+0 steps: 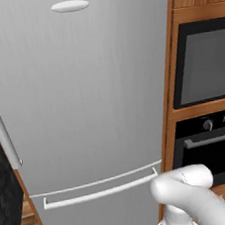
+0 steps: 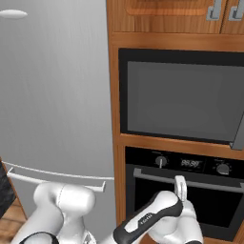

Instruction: Take the fish from the oven and place it on the plate on the counter.

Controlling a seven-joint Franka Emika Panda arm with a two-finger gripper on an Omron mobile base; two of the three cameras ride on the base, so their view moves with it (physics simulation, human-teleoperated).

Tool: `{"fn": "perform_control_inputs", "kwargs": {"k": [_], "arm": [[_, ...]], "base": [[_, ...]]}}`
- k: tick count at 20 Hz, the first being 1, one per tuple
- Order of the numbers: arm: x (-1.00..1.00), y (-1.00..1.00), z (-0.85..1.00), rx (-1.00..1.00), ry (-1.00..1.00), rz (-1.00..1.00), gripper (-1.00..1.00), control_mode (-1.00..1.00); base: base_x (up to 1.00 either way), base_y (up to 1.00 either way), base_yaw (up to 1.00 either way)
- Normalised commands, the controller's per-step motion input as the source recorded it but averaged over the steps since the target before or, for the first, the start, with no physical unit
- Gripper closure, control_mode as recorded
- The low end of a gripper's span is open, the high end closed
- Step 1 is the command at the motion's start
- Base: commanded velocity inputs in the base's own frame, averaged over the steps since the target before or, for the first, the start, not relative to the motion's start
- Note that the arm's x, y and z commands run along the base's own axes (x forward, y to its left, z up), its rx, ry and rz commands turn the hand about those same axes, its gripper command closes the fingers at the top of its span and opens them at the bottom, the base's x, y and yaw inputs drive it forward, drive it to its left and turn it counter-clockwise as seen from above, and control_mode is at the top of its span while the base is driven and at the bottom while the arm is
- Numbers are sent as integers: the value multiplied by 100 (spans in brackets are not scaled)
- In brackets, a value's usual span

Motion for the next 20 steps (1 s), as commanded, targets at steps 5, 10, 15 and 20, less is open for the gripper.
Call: {"fn": "perform_control_inputs", "kwargs": {"k": [5, 10, 15, 20], "arm": [[54, -31, -56, 0, -8, 0, -100, -100], [51, -33, -42, 0, -4, 0, -100, -100], [38, -30, -37, 0, -2, 0, -100, -100], [27, -24, -35, 0, 0, 0, -100, -100]], "base": [[0, 0, 0], [0, 0, 0], [0, 0, 0], [0, 0, 0]]}}
